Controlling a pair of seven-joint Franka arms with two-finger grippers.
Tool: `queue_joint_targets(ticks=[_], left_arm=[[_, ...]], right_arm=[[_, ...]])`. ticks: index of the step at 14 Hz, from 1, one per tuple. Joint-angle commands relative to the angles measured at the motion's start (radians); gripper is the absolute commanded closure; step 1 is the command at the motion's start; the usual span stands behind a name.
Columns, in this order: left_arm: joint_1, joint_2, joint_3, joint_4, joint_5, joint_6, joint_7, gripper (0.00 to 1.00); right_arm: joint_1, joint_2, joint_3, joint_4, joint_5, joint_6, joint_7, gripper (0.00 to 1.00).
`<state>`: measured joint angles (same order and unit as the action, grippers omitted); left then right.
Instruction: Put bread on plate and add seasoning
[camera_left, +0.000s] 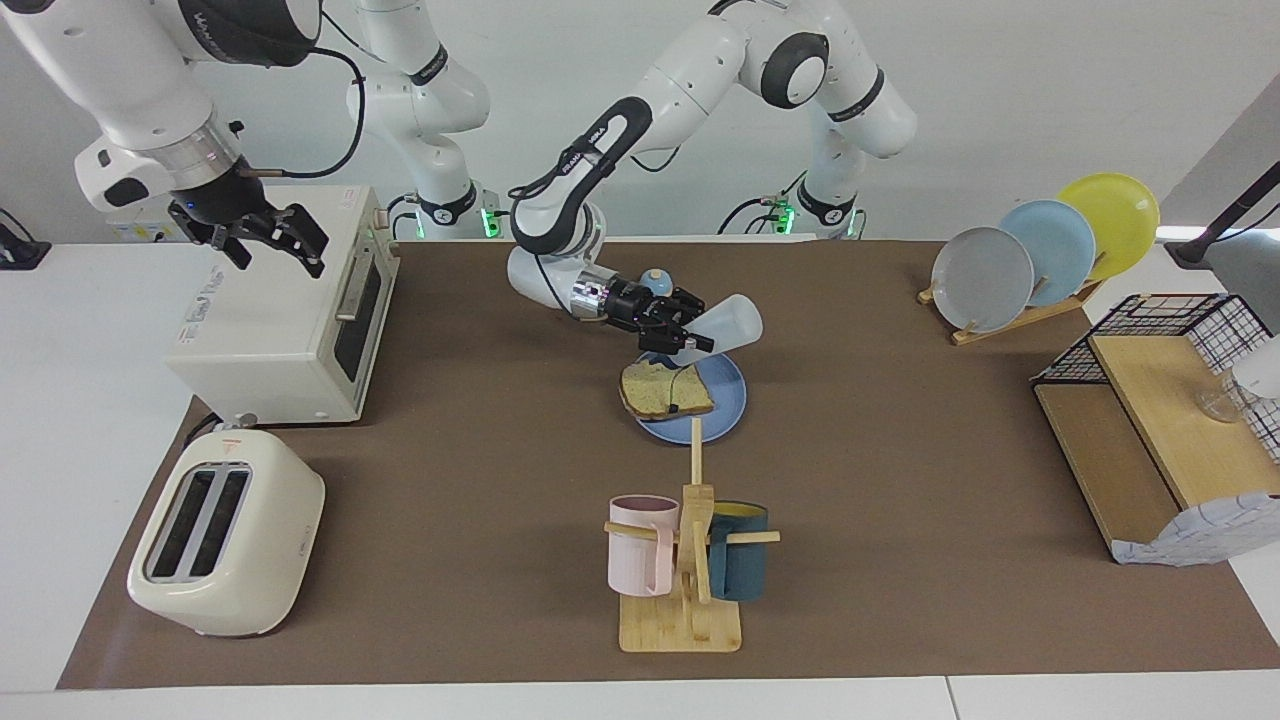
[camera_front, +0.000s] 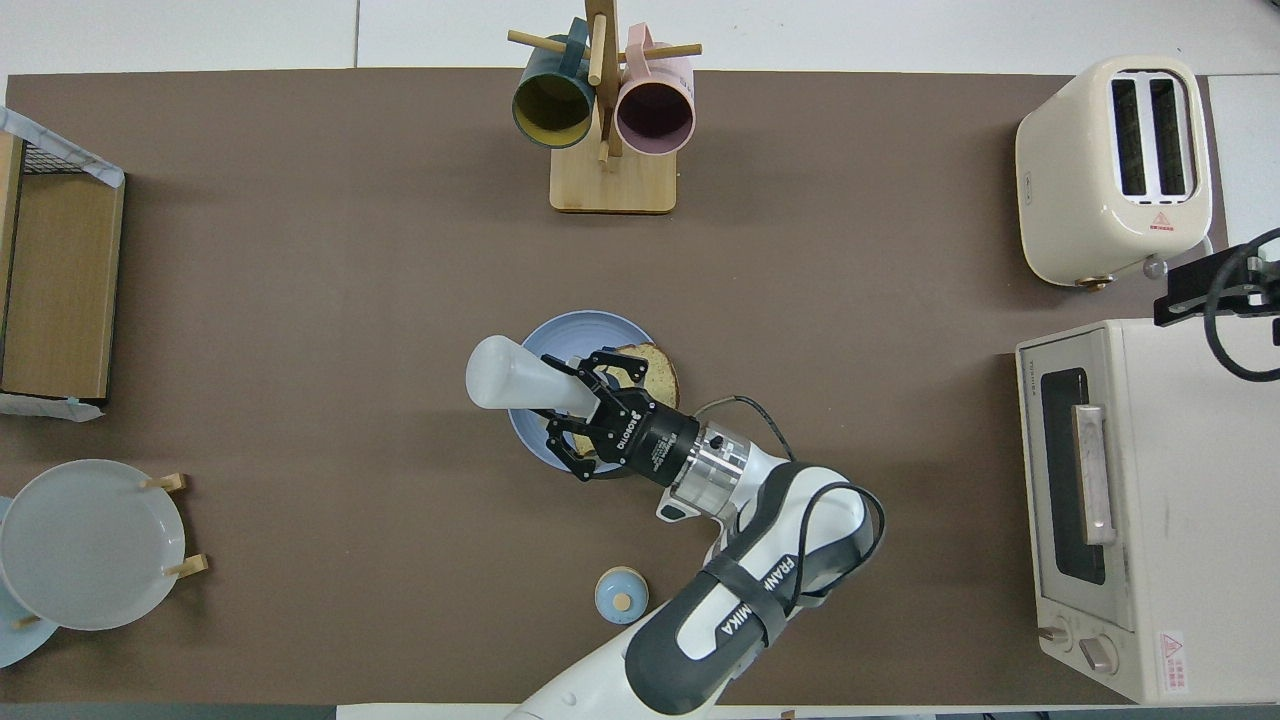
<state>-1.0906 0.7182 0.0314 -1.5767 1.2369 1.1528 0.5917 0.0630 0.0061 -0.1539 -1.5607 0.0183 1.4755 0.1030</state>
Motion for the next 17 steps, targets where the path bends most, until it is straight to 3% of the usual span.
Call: queue_joint_targets(ticks=[1,4,10,17], left_arm=[[0.096,-0.036,0.002,-0.083,0.05,0.064,0.005,1.0],[0.089,-0.036,-0.002,-0.075,0.05,0.065,0.008,1.0],[-0.029,-0.036,-0.005,-0.025,-0.016,0.024,0.011,1.0],[0.116,-0.057,-0.001,-0.007,-0.025,0.096,0.004,1.0]], right_arm=[[-0.012,-0.02,0.007,-0.029,-0.015,0.005,-0.025,0.0],[-0.014,-0.023,0.011,-0.024,-0.005,-0.008,-0.014,0.0],[-0.011,-0.034,0.01,-0.032,-0.001,-0.007,-0.019,0.0],[-0.011,-0.034,0.011,-0.032,-0.001,-0.008,-0.019,0.0]])
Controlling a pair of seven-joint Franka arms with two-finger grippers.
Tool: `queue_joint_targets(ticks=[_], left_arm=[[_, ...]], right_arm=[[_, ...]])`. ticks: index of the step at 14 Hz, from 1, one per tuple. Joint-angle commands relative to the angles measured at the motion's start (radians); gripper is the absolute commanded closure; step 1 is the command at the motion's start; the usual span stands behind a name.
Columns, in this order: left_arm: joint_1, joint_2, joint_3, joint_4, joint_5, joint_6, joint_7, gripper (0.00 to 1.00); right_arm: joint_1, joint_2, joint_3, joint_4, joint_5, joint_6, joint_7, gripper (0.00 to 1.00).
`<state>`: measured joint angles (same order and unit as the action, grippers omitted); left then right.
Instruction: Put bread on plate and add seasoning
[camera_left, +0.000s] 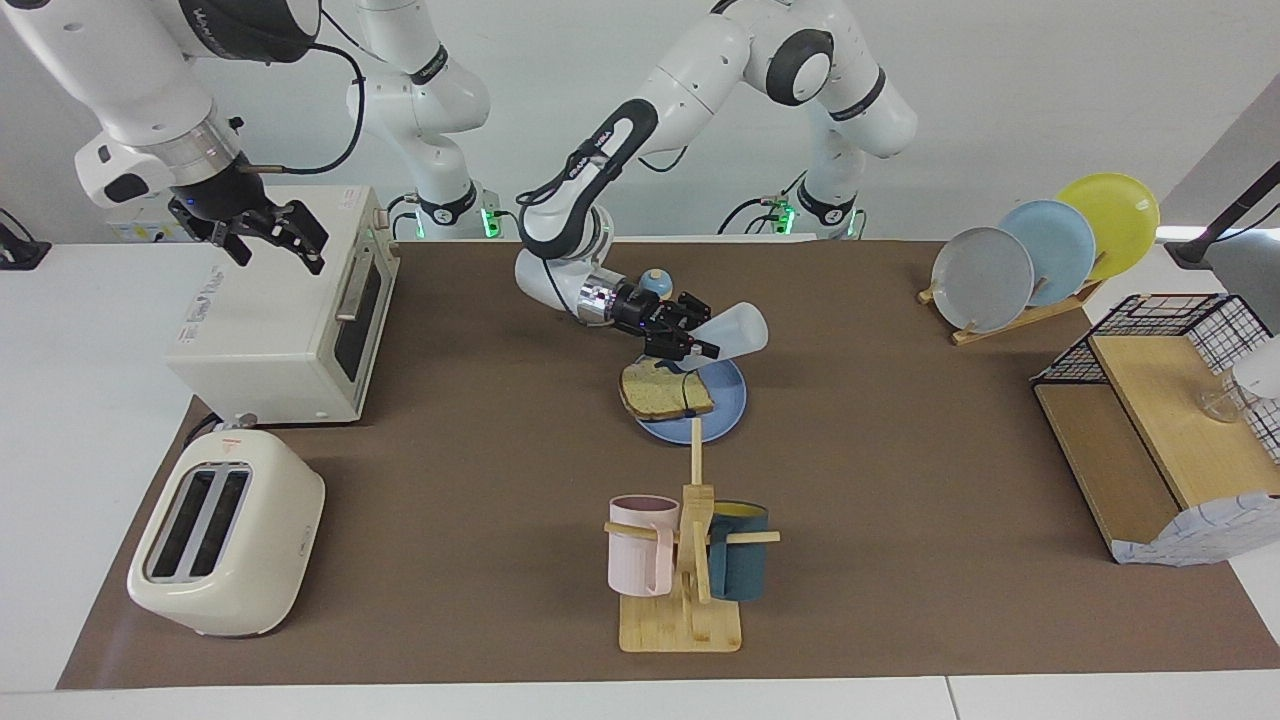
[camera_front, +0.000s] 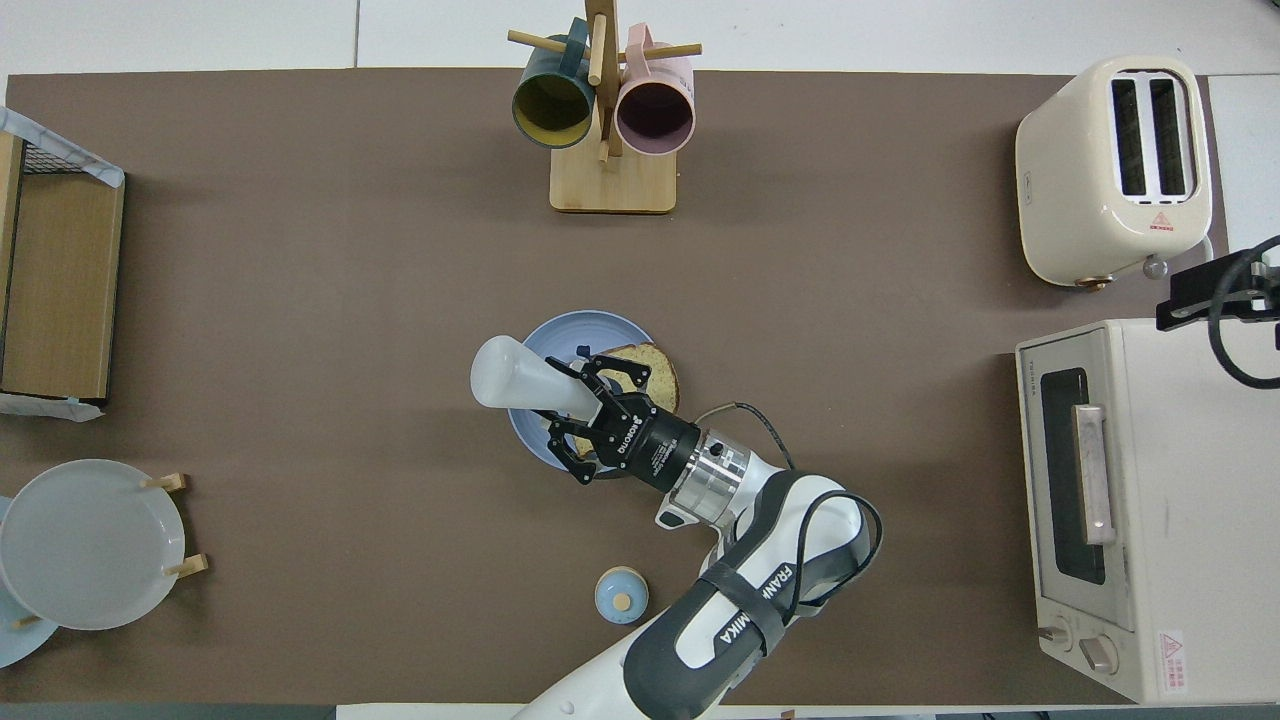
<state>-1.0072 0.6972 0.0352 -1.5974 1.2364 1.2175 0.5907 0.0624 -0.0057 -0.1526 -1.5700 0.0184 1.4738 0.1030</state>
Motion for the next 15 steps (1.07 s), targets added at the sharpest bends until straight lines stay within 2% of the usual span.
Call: queue_joint_targets(ticks=[1,3,4,6,7,9,11,15], left_arm=[[0.057,-0.094,-0.001,0.016,-0.088,0.066,0.0,1.0],[0.107,-0.23,0.0,0.013,-0.223,0.147,-0.009,1.0],[0.143,-0.269,0.0,0.016,-0.288,0.181,-0.05,1.0],[0.25,-0.381,0.003,0.011,-0.467,0.343,-0.143,1.0],[0.312,-0.413,0.003,0.014,-0.553,0.406,-0.149,1.0],[0.427,-0.438,0.003,0.016,-0.752,0.555,-0.228,1.0],[0.514,-0.436,0.003,-0.019,-0.883,0.745,-0.351,1.0],[0.651,-0.436,0.003,-0.195,-1.201,1.227,-0.387,1.0]], right_arm=[[-0.01,-0.022,0.01,-0.022,-0.001,-0.006,-0.019,0.0],[-0.01,-0.022,0.01,-0.022,-0.001,-0.006,-0.019,0.0],[-0.01,-0.022,0.01,-0.022,0.0,-0.006,-0.019,0.0],[-0.01,-0.022,0.01,-0.022,-0.001,-0.006,-0.019,0.0],[-0.01,-0.022,0.008,-0.022,-0.001,-0.006,-0.019,0.0],[-0.01,-0.022,0.01,-0.022,-0.001,-0.006,-0.019,0.0],[-0.01,-0.022,0.01,-0.022,-0.001,-0.006,-0.019,0.0],[-0.01,-0.022,0.01,-0.022,-0.001,-0.006,-0.019,0.0]])
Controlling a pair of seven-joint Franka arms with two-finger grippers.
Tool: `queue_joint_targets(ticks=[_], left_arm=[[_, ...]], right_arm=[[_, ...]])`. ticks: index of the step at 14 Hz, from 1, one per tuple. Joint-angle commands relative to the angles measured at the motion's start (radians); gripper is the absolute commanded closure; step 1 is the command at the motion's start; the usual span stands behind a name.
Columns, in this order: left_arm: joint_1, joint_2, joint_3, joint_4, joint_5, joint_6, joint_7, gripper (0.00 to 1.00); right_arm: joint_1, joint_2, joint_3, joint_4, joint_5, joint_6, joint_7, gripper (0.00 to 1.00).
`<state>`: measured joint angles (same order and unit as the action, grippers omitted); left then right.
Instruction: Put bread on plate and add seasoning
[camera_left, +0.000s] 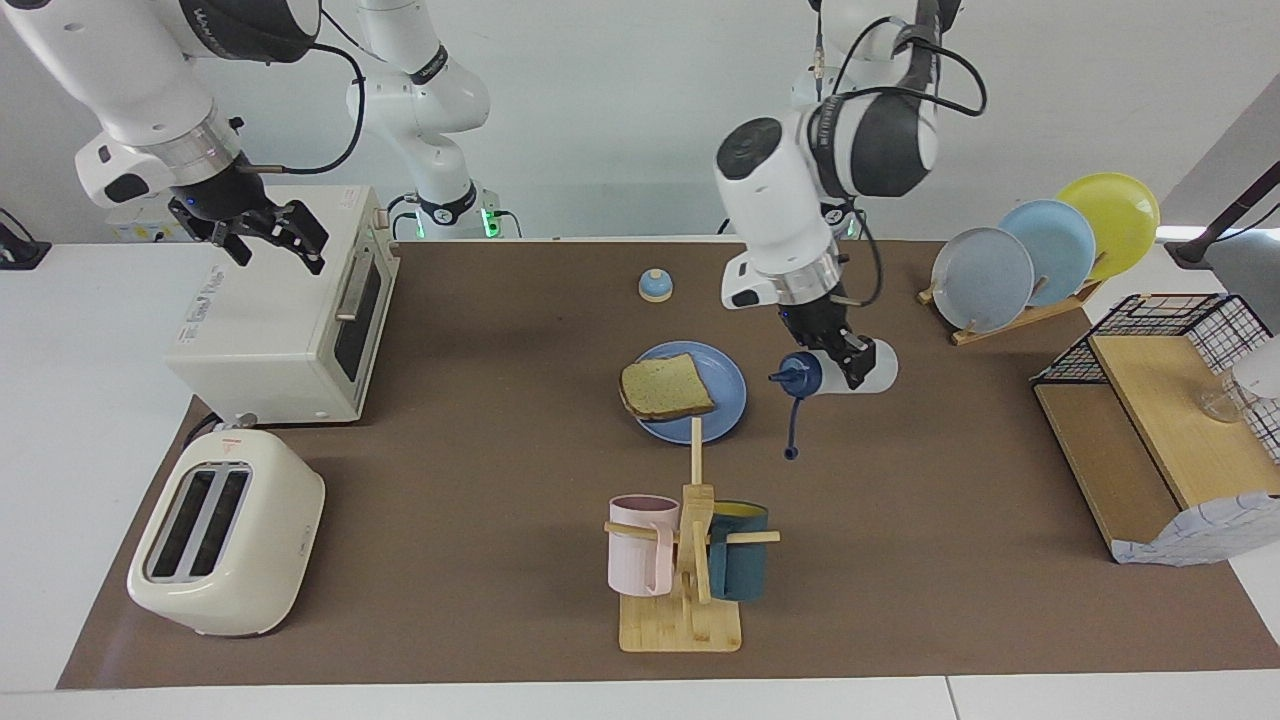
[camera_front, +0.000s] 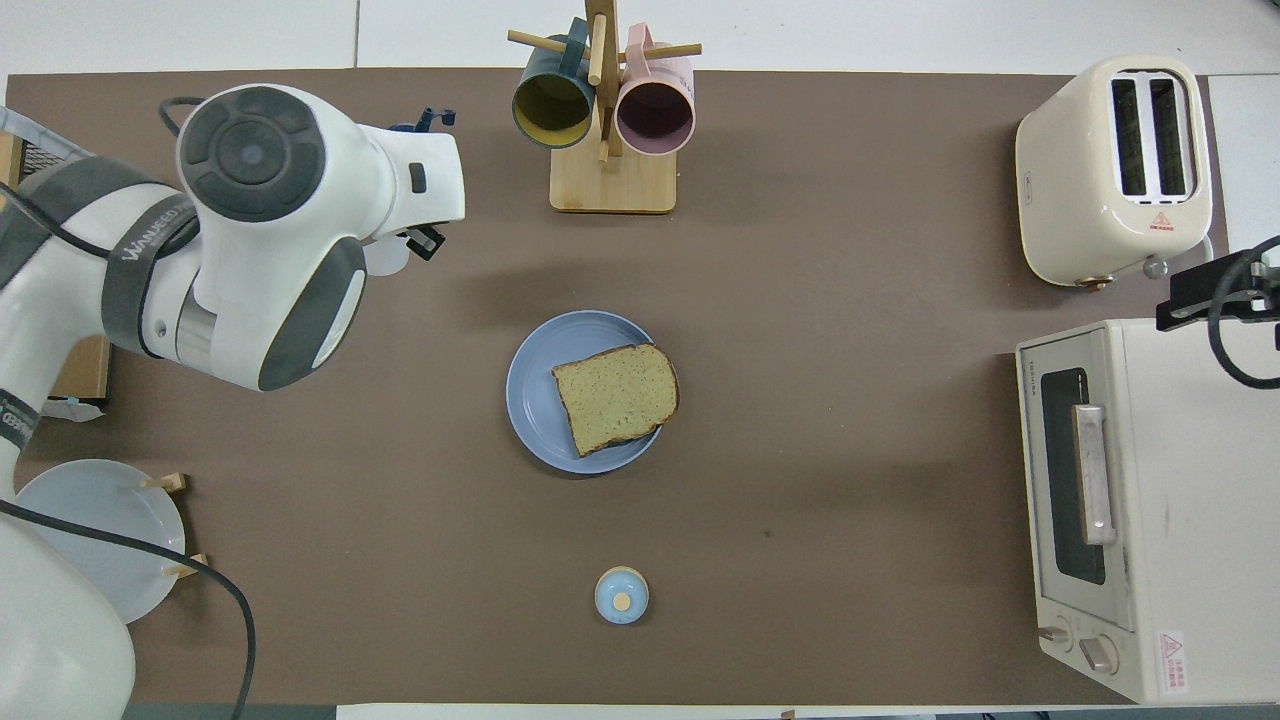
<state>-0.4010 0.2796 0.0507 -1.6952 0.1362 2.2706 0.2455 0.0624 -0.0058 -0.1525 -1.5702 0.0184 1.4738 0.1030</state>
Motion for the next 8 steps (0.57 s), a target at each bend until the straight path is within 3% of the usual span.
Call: queue_joint_targets(ticks=[1,6,8], left_arm=[[0.053,-0.002,-0.012,-0.115,-0.172,0.266,-0.044,1.0],[0.057,0.257,-0.017,-0.097,-0.323,0.776,-0.06,1.0],[0.092,0.309,-0.044,-0.071,-0.331,0.851,-0.058,1.0]], right_arm=[[-0.01,-0.022,0.01,-0.022,-0.001,-0.006,-0.019,0.0],[-0.01,-0.022,0.01,-0.022,-0.001,-0.006,-0.019,0.0],[-0.01,-0.022,0.01,-0.022,-0.001,-0.006,-0.019,0.0]])
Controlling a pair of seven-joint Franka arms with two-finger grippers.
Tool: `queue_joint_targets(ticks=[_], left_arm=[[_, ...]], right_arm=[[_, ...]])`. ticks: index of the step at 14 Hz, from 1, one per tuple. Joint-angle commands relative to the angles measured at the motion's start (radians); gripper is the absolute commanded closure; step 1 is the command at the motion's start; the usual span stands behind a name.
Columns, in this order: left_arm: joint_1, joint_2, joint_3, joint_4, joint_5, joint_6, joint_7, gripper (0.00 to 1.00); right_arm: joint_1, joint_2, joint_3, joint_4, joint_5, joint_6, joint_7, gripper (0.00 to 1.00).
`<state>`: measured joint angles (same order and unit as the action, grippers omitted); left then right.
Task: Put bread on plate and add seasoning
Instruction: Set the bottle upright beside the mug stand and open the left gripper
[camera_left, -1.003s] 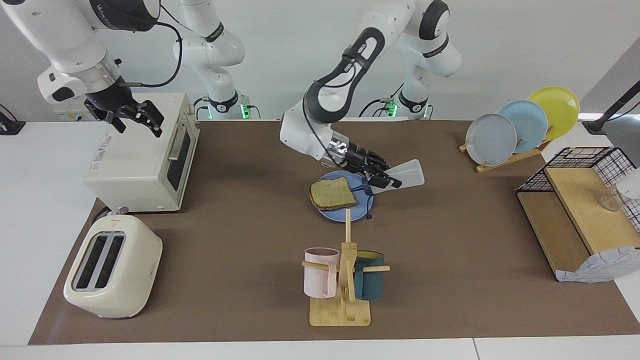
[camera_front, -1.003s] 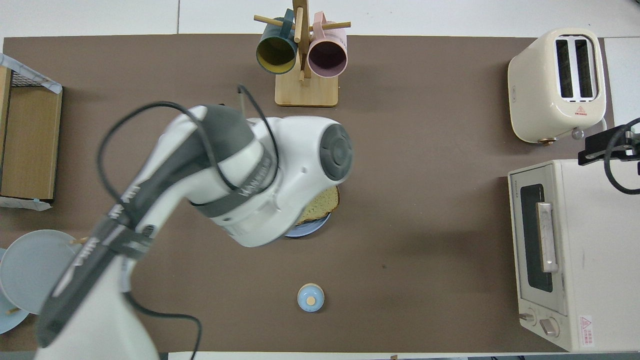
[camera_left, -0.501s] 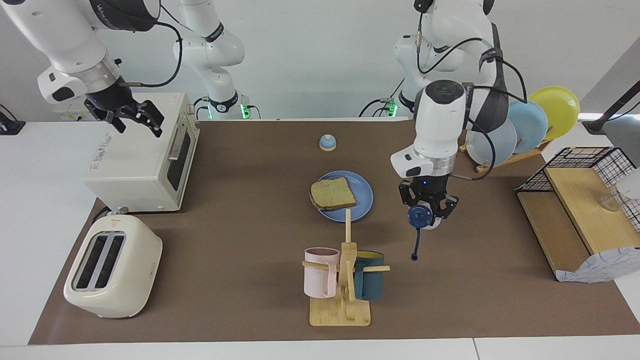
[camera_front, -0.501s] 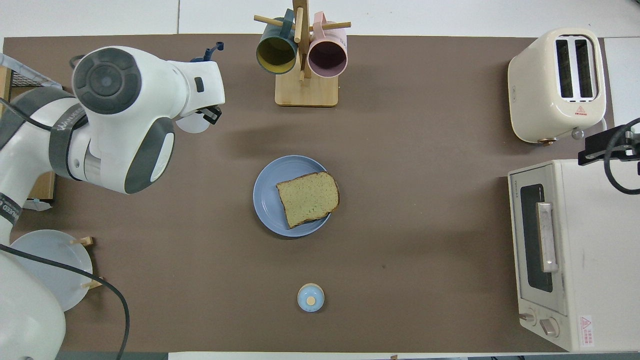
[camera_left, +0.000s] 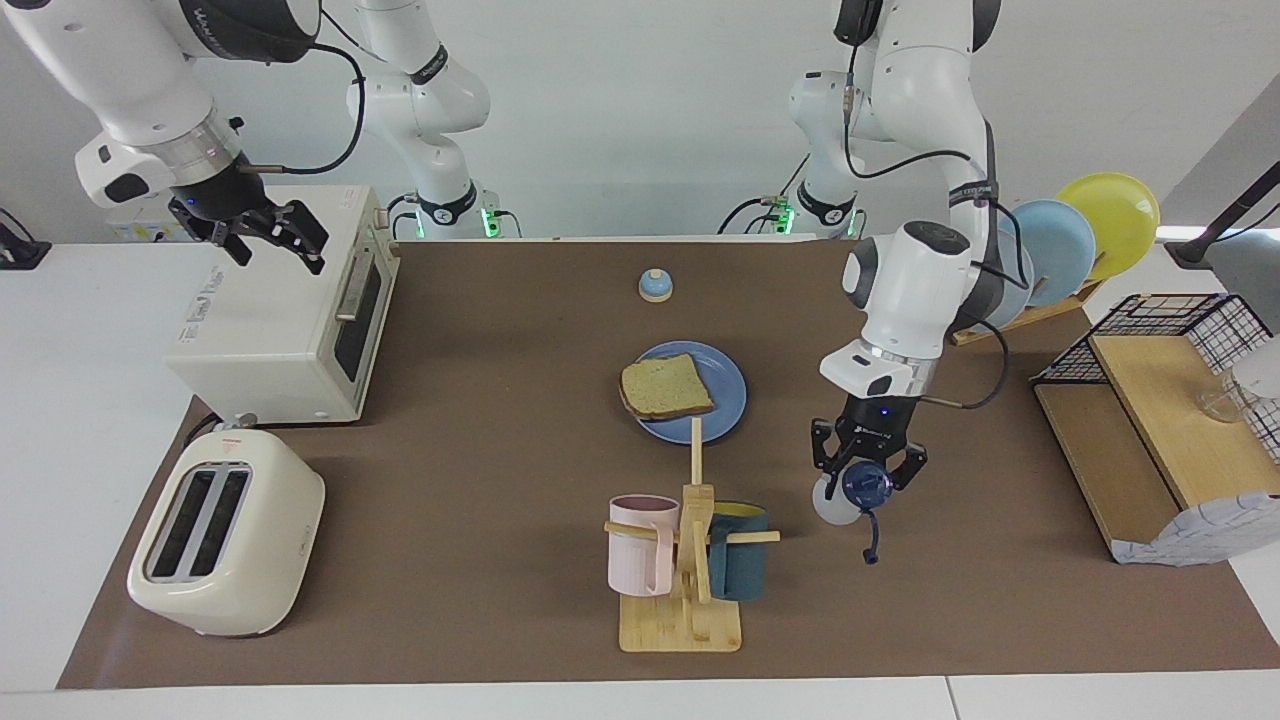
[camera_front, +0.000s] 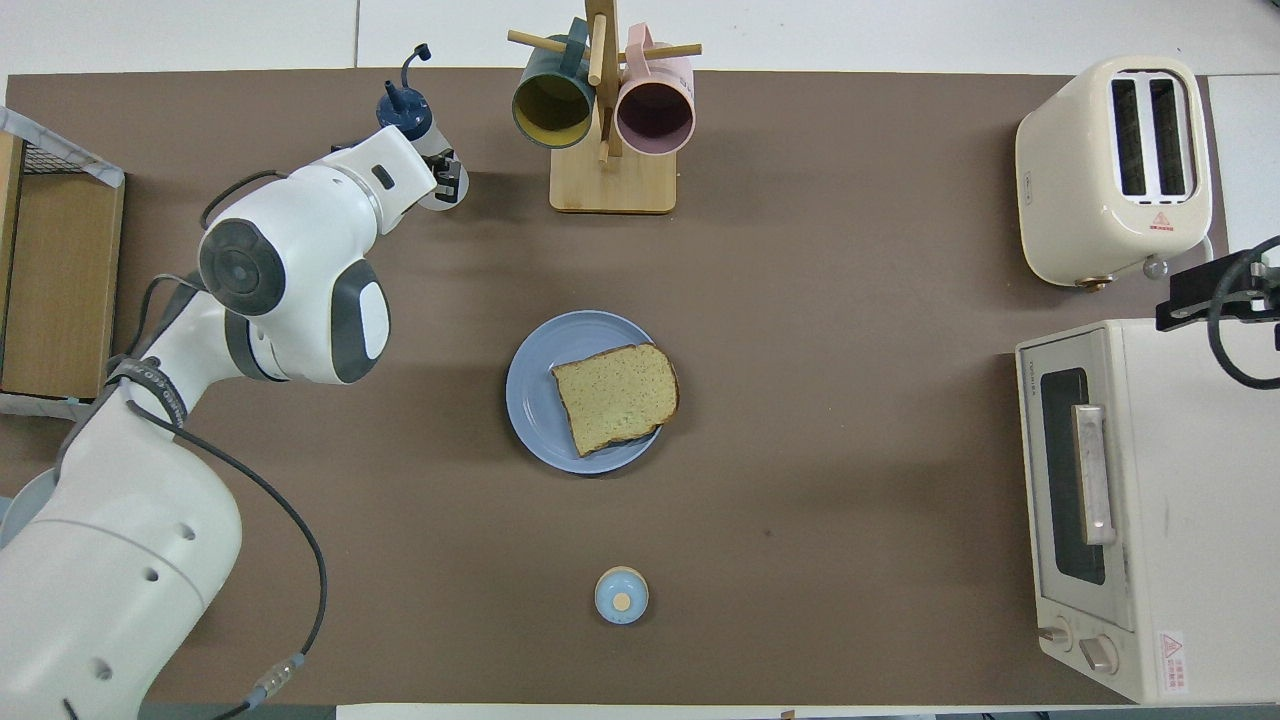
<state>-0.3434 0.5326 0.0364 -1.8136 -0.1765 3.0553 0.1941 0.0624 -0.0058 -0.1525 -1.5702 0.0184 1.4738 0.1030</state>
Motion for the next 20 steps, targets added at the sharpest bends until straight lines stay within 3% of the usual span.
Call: queue_joint_targets(ticks=[1,5,10,14,17,20], left_arm=[[0.047,0.064,-0.038,0.063,-0.018,0.068,-0.007,1.0],[0.141,0.11,-0.118,0.126,-0.012,0.092,-0.005,1.0],[0.141,0.127,-0.118,0.128,-0.003,0.126,0.001,1.0],[0.126,0.13,-0.115,0.099,-0.003,0.247,0.007,1.0],[0.113,0.121,-0.112,0.018,0.029,0.345,0.059,1.0],[0.123,0.113,-0.112,-0.019,0.029,0.358,0.139,1.0]], right_arm=[[-0.01,-0.022,0.008,-0.022,-0.002,-0.006,-0.019,0.0],[-0.01,-0.022,0.01,-0.022,-0.002,-0.006,-0.019,0.0],[-0.01,-0.022,0.008,-0.022,-0.002,-0.006,-0.019,0.0],[-0.01,-0.022,0.008,-0.022,-0.002,-0.006,-0.019,0.0],[-0.01,-0.022,0.008,-0.022,-0.002,-0.006,-0.019,0.0],[-0.01,-0.022,0.008,-0.022,-0.002,-0.006,-0.019,0.0]])
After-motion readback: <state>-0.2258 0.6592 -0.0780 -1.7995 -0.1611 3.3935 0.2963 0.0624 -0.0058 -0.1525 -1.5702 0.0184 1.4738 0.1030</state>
